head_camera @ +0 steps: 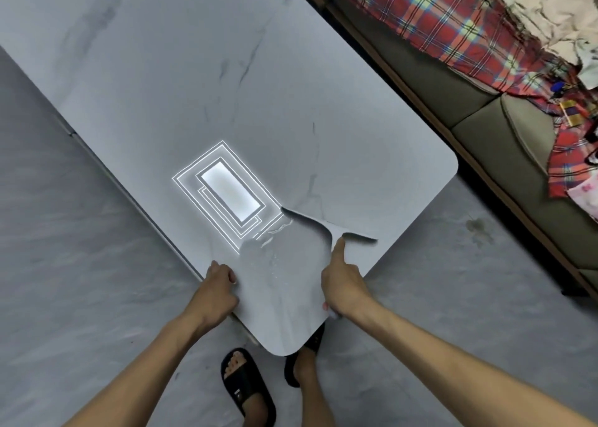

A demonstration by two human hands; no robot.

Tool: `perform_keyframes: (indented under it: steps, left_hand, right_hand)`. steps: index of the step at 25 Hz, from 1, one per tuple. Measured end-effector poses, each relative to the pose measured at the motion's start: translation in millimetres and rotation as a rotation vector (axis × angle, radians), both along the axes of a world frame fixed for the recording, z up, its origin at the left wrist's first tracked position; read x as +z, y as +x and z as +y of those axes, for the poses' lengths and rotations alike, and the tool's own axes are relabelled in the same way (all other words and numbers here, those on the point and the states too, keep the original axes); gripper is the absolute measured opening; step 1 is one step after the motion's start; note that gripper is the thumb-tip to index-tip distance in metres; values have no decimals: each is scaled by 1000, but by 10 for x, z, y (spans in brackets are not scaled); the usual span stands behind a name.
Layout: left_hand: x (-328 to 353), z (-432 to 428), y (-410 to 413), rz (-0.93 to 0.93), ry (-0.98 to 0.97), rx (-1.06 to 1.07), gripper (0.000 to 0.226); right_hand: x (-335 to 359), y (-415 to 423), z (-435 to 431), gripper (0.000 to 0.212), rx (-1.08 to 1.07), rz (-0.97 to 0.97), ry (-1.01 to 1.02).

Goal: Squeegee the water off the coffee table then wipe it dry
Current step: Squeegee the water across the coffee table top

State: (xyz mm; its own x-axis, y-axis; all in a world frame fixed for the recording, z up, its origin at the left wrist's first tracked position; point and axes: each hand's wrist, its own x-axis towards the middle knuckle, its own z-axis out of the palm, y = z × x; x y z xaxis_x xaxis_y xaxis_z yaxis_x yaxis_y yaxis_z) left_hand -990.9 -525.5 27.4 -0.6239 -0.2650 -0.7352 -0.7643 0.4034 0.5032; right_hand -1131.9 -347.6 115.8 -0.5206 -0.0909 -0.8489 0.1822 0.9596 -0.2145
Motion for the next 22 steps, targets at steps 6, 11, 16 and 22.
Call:
perform_keyframes:
  steps: [6,11,16,22]
  left_hand:
    - [-85,-6,191,100,-124,158,28]
    - [-170,-71,286,88,-120,227,29]
    - [-211,-15,331,70,-86,120,34]
    - [-142,-8,379,91,-167,253,29]
  right_hand:
    - [130,-400,29,67,43,209,-95]
    - [-34,-581,-266,59,134,204,-161]
    - [-79,-51,6,78,404,159,-118]
    - [19,135,286,80,528,163,-197]
